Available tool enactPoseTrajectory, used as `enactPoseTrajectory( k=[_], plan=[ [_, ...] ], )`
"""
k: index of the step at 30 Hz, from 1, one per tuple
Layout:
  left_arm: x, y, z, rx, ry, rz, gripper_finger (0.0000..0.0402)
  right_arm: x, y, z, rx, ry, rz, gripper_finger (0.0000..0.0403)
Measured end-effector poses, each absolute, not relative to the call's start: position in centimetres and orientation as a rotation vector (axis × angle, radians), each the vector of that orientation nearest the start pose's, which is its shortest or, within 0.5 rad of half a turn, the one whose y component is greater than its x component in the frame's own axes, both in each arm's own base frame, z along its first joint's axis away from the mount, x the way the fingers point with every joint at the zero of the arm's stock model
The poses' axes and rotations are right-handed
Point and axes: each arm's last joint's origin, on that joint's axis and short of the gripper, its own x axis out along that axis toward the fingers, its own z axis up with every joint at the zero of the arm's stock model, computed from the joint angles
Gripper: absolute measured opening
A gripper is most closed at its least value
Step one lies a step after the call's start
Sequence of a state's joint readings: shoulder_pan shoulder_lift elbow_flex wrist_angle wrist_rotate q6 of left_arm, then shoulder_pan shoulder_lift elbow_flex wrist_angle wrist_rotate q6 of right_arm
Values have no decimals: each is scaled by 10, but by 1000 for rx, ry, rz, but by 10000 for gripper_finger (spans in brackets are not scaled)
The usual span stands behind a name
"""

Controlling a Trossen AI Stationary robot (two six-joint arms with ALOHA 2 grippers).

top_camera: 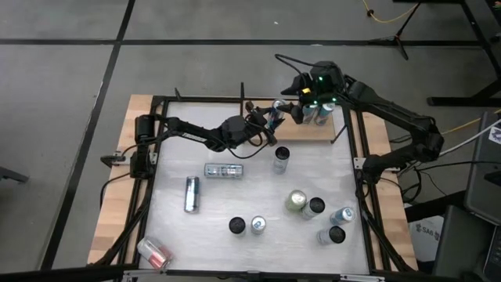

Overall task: Place canned beverage on shelf
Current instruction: Put the blue soda can on the shelf aligned with the other blue soda cans

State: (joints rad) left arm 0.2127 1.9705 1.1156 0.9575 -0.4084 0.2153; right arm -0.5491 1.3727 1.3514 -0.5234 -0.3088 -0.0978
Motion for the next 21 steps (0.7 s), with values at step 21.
enactPoseTrajectory(
  k=[21],
  plan=[
    [411, 99, 211, 205, -32, 630, 218, 264, -131, 365, 149, 548, -234, 308]
  ],
)
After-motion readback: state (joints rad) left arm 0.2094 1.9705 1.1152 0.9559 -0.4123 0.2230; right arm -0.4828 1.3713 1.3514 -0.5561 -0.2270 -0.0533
